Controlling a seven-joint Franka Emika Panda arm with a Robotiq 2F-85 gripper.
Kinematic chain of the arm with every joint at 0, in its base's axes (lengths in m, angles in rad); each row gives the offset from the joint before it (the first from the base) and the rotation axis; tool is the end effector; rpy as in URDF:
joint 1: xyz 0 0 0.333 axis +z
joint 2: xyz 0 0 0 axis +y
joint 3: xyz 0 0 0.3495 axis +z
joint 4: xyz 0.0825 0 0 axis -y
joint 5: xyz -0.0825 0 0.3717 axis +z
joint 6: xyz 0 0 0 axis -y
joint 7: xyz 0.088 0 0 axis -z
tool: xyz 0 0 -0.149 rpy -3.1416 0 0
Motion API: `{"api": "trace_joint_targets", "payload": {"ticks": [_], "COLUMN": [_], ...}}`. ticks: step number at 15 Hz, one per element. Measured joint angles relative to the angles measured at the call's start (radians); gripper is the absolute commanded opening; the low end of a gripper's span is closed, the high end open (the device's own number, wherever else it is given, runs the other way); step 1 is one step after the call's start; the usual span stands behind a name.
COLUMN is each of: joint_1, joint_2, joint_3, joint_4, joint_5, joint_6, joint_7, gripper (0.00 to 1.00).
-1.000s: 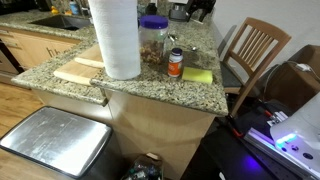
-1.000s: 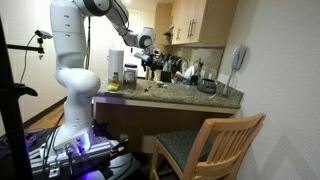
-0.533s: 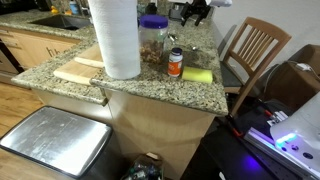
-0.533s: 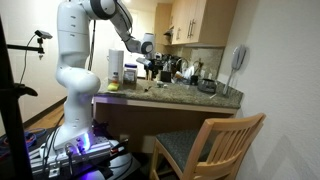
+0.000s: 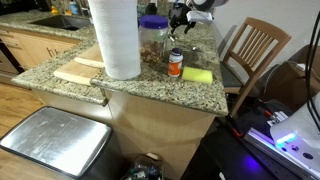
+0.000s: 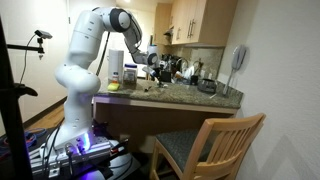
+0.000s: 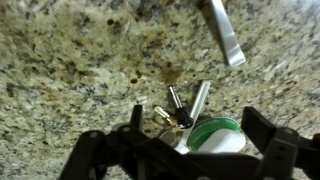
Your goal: Replace the spoon on the jar with the sponge
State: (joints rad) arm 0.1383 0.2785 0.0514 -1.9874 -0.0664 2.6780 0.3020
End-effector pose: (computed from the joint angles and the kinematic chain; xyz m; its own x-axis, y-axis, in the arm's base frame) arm 0.6424 0.1223 0.3706 0.9164 -0.0760 0.3930 -0.0466 -0.9954 -0.0838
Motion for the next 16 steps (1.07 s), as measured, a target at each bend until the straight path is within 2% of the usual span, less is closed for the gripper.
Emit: {"api": "trace_joint_targets", "payload": {"ticks": [7, 12, 16], "joint_1": [0.013, 0.022, 0.022], "joint_2": [0.034, 0.097, 0.134], "joint_3": [0.000, 0.002, 0.023], "joint_4": [0.022, 0.051, 0.089], "joint_5": [0.018, 0.046, 0.111], "joint_6": [0.008, 0.076, 0.111], "joint_7": [0.005, 0.006, 0.001], "gripper": [1.00, 1.00, 1.00]}}
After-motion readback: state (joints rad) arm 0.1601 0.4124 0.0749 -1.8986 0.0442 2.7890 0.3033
